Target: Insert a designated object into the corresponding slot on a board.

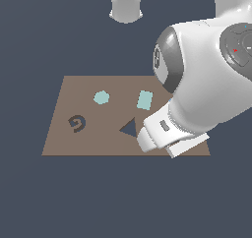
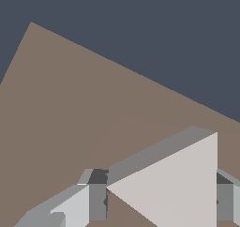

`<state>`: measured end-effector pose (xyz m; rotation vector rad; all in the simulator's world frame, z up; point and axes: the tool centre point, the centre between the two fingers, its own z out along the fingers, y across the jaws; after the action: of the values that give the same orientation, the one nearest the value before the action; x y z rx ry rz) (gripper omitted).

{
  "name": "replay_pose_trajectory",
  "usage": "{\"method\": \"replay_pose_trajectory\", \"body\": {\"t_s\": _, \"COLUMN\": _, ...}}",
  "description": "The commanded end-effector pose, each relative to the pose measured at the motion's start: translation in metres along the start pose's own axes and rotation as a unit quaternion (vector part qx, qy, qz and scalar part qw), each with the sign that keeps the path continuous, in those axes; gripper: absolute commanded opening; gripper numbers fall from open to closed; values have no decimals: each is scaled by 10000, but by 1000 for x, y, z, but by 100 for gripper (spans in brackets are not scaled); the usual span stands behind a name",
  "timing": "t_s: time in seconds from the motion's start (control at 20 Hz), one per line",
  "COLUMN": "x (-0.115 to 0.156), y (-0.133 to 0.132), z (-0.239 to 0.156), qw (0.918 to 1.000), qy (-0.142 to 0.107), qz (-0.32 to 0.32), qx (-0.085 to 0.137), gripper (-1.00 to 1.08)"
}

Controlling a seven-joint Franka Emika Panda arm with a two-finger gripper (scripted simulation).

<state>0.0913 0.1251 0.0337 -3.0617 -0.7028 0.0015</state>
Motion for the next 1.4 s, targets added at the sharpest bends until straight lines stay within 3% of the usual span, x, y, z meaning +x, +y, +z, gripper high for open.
{"method": "replay_pose_trajectory", "body": {"t_s": 0.0, "x": 0, "y": 6, "z": -1, "qw": 9995, "qy": 3, "qz": 308, "qx": -1, "gripper": -100}}
{"method": "replay_pose_trajectory", "body": {"t_s": 0.3, "x": -2, "y": 23, "z": -2, "qw": 9917, "qy": 3, "qz": 1282, "qx": 0, "gripper": -100}}
{"method": "replay_pose_trajectory", "body": {"t_s": 0.55, "x": -8, "y": 40, "z": -3, "qw": 9728, "qy": 4, "qz": 2314, "qx": 1, "gripper": -100}}
{"method": "replay_pose_trajectory", "body": {"t_s": 0.75, "x": -16, "y": 55, "z": -4, "qw": 9469, "qy": 4, "qz": 3215, "qx": 2, "gripper": -100}}
{"method": "replay_pose_trajectory", "body": {"t_s": 1.35, "x": -46, "y": 80, "z": -6, "qw": 8542, "qy": 3, "qz": 5199, "qx": 5, "gripper": -100}}
